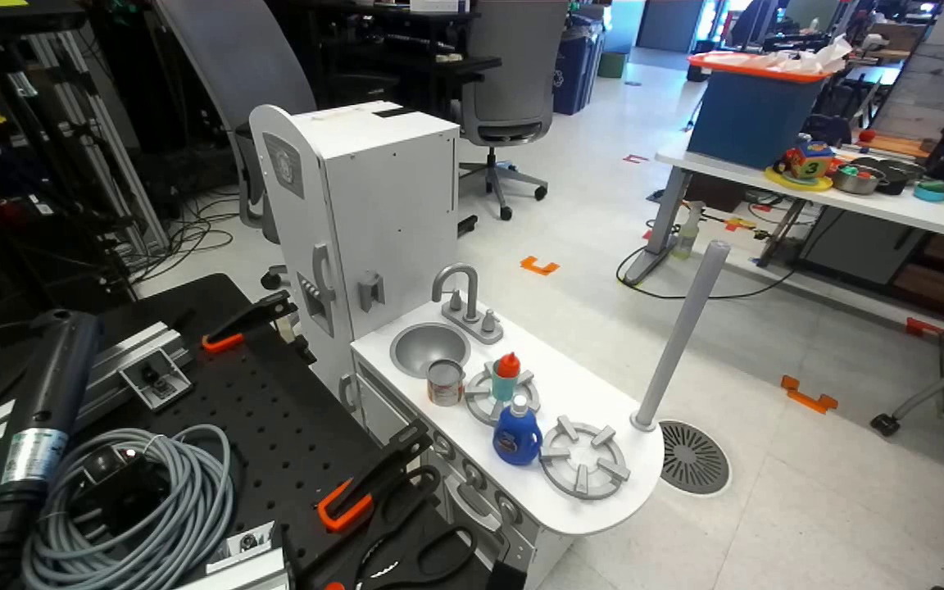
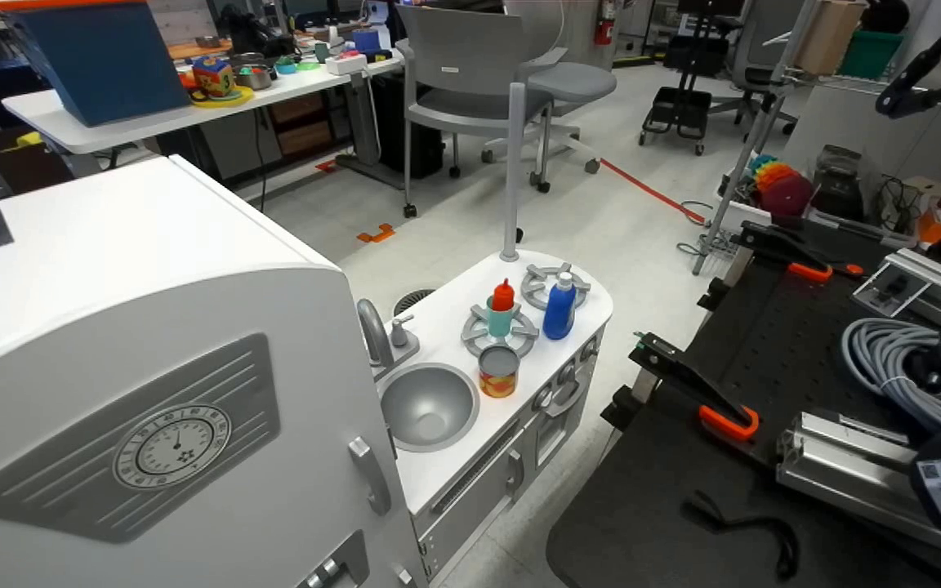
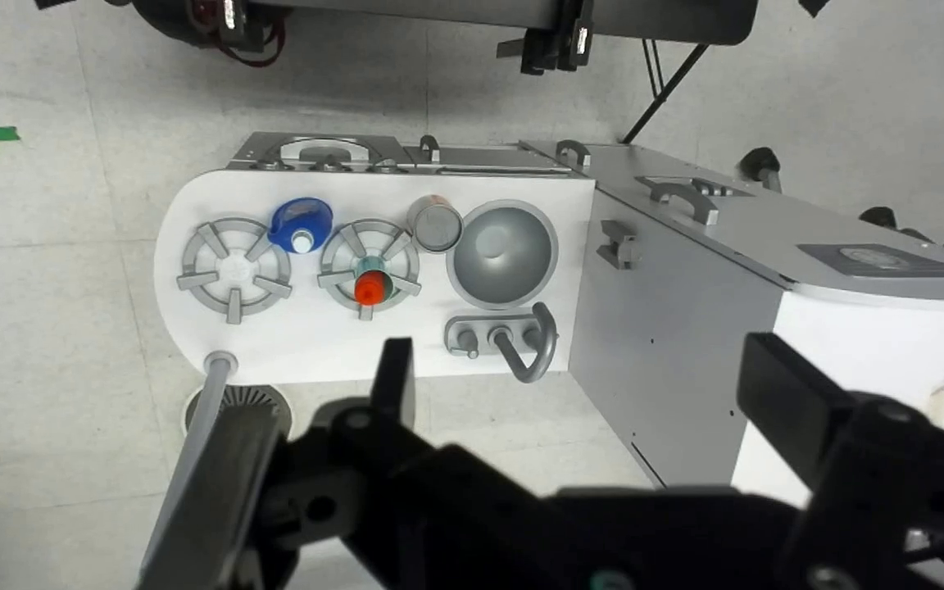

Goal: Remove the ketchup bottle from the cup

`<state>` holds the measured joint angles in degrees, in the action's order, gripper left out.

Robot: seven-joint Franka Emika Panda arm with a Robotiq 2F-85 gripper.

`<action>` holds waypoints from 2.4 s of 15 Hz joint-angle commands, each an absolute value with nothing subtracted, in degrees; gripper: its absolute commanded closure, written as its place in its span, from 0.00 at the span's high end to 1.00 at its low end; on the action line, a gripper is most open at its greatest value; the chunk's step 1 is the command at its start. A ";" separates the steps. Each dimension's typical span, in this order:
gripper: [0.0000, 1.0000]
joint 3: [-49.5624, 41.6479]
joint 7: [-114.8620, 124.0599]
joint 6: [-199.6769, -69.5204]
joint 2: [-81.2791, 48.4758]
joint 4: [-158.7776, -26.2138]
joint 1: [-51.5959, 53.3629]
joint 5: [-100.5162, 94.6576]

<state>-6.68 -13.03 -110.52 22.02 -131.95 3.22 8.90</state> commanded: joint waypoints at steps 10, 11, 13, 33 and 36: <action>1.00 -2.84 -2.51 -125.11 -25.04 -104.87 0.76 9.08; 1.00 -2.86 -1.11 -125.77 -28.95 -102.13 0.91 7.78; 1.00 -3.09 1.48 -127.40 -36.50 -96.79 1.19 6.20; 1.00 -2.63 8.46 -127.07 -80.92 -59.35 3.28 2.75; 1.00 -2.78 7.50 -128.30 -79.53 -61.18 3.69 3.87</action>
<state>-3.27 8.03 -129.19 -79.73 -62.28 3.78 3.73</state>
